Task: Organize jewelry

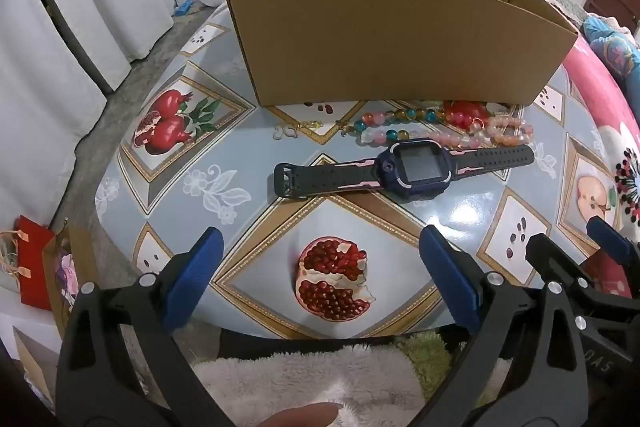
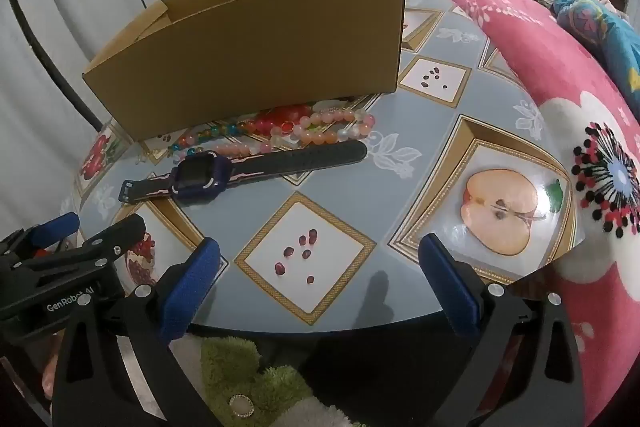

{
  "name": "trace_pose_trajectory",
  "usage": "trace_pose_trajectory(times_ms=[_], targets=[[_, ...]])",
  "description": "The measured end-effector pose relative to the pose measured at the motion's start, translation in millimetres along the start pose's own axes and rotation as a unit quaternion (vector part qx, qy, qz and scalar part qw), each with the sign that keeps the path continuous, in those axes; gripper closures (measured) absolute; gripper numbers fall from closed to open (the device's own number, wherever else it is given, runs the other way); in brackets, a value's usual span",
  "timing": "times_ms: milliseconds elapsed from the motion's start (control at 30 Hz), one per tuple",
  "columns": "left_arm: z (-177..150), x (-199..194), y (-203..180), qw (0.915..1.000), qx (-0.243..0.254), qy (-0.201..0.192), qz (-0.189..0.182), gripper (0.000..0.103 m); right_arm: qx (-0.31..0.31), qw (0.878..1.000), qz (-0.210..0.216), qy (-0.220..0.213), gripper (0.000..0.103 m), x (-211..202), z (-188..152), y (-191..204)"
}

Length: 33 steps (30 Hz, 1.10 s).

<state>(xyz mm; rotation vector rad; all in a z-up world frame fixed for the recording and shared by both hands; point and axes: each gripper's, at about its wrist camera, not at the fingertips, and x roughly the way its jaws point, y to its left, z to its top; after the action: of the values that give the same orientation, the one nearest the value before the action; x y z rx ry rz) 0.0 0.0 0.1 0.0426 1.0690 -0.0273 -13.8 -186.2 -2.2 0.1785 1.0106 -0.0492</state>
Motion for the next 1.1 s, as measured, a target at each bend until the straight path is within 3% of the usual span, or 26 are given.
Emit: trace_pose_trajectory(times_ms=[1100], targets=[[-2.5, 3.1, 1.8, 1.0000, -0.001, 0.000, -0.009, 0.008, -0.001, 1.000, -0.001, -0.006, 0.006, -3.2, 4.6, -1.1]])
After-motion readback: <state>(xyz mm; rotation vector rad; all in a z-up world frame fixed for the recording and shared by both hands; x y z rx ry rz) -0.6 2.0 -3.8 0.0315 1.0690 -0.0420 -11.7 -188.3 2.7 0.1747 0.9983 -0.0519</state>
